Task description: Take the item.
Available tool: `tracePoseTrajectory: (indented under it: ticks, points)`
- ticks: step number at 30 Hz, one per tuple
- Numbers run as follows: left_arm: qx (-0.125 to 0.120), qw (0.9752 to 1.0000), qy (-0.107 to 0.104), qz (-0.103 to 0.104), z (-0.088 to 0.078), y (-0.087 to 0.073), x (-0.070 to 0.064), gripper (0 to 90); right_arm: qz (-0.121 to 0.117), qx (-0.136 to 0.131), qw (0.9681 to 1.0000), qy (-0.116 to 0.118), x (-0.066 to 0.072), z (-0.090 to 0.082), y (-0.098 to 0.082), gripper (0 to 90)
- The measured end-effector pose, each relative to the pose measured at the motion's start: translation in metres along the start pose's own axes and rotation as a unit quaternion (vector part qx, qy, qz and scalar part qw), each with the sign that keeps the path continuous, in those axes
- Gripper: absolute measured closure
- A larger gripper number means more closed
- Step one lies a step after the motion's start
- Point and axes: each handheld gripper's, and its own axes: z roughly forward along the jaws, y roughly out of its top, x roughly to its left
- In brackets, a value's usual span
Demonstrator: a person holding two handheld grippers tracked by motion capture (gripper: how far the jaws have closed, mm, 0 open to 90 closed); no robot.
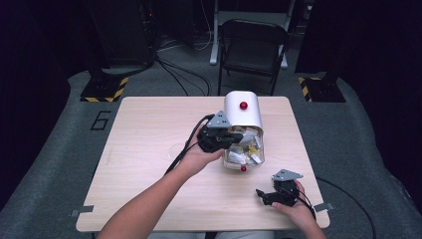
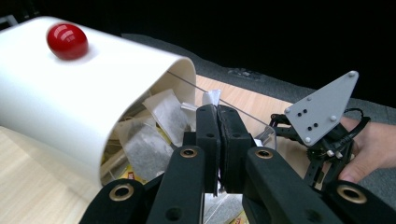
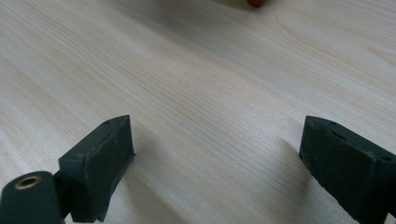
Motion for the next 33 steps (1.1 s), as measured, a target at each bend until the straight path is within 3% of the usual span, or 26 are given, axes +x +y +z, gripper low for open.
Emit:
tracePoseTrajectory:
  ticks: [9, 24, 33]
  points:
    - [-0.012, 0.9999, 0.004, 0.009, -0.018, 0.008, -0.001, 88.4, 0.0, 0.0, 1.0, 0.0, 0.0, 0.0, 0.0, 9.3]
    - [-0.02, 0.9998, 0.008, 0.003, -0.034, 0.009, 0.001, 88.4, 0.0, 0.0, 1.0, 0.0, 0.0, 0.0, 0.0, 9.3]
    - [-0.025, 0.9996, 0.014, 0.0, -0.051, 0.009, 0.004, 88.5, 0.0, 0.0, 1.0, 0.0, 0.0, 0.0, 0.0, 9.4]
